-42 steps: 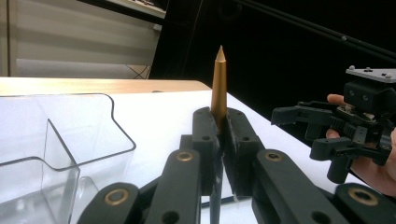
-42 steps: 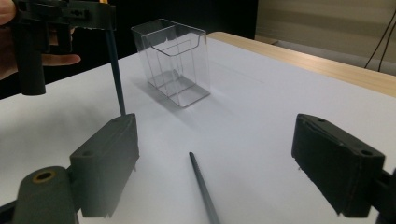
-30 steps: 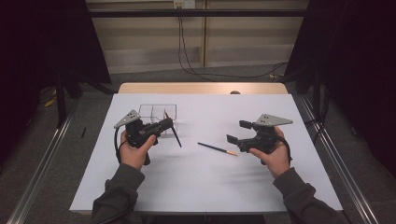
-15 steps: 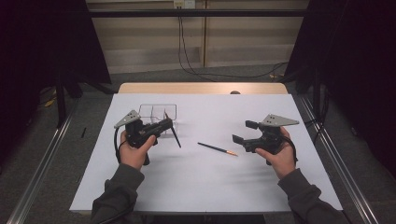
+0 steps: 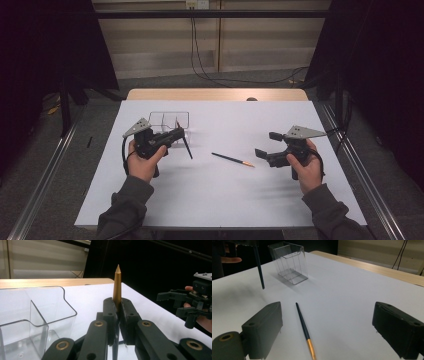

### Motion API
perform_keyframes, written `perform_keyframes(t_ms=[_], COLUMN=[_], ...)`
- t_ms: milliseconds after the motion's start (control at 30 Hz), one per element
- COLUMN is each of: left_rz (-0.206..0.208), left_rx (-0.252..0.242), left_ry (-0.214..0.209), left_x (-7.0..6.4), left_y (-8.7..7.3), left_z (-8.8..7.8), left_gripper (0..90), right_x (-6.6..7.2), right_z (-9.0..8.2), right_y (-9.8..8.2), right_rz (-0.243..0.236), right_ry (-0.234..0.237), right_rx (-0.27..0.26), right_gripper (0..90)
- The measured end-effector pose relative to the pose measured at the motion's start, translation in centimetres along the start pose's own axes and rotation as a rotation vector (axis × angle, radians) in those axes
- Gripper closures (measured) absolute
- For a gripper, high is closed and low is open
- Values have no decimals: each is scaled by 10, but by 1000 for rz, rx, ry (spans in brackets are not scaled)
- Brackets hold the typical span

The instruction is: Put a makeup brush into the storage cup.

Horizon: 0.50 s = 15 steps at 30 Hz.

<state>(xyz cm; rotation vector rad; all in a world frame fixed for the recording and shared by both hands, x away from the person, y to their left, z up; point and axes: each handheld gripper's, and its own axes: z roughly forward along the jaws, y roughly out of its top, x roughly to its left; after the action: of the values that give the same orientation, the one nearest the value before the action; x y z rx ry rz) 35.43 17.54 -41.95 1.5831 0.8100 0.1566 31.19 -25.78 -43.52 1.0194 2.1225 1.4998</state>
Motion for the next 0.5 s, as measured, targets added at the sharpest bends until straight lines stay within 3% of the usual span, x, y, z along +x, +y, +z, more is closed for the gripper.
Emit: perform_keyframes(t_ms=[500], left_rz=[17], left_rx=[15], left_ry=[11], left_x=[-2], left_y=[0], left_z=[2], left_gripper=[837], right_x=[-5], right_z=[-6], right_y=[-3], right_rz=[3], right_ry=[-4], right_rx=[5], right_gripper=[85])
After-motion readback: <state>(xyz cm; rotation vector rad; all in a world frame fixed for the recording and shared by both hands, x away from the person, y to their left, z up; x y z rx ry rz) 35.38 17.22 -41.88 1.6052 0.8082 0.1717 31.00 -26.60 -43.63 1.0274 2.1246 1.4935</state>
